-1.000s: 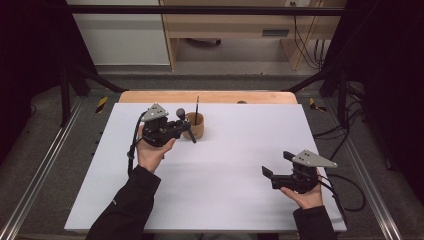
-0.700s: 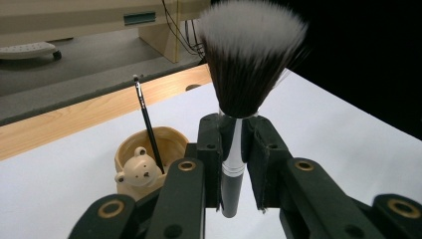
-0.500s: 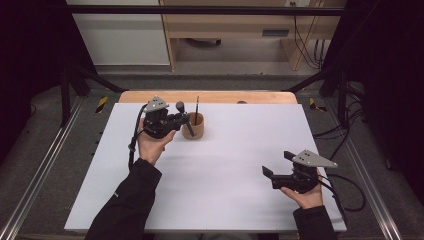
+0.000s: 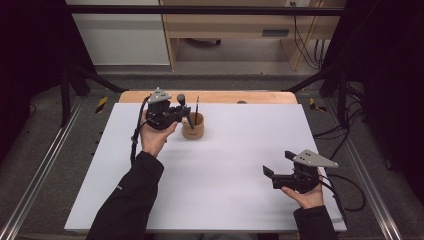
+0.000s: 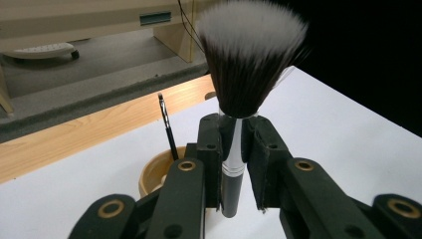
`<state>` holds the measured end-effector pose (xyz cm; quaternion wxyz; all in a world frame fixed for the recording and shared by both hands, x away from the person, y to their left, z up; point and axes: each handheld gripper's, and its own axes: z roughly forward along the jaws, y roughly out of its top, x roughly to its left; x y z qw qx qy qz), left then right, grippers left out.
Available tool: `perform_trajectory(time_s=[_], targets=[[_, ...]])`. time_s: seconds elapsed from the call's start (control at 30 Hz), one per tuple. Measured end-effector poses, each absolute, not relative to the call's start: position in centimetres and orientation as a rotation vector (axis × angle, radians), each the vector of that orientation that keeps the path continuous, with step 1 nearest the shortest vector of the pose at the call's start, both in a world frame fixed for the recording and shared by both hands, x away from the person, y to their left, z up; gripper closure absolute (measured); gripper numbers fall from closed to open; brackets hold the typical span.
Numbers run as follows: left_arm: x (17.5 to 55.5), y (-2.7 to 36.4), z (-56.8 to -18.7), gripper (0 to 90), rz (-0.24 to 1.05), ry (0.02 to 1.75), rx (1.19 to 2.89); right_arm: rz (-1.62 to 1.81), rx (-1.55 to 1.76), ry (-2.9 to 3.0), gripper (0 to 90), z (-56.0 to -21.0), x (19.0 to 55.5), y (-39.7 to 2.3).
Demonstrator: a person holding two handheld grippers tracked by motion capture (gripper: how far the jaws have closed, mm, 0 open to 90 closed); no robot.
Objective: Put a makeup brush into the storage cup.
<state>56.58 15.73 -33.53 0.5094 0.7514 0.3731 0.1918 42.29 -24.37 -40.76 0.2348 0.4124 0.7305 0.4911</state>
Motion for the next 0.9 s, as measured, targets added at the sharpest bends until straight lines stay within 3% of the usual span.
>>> perform_trajectory(time_s=[0.9], targets=[[59.9,14.3,-34.2,76.5,0.508,0.951,1.83,1.359,1.131,2.008,5.5,-40.7,42.3,-24.3]])
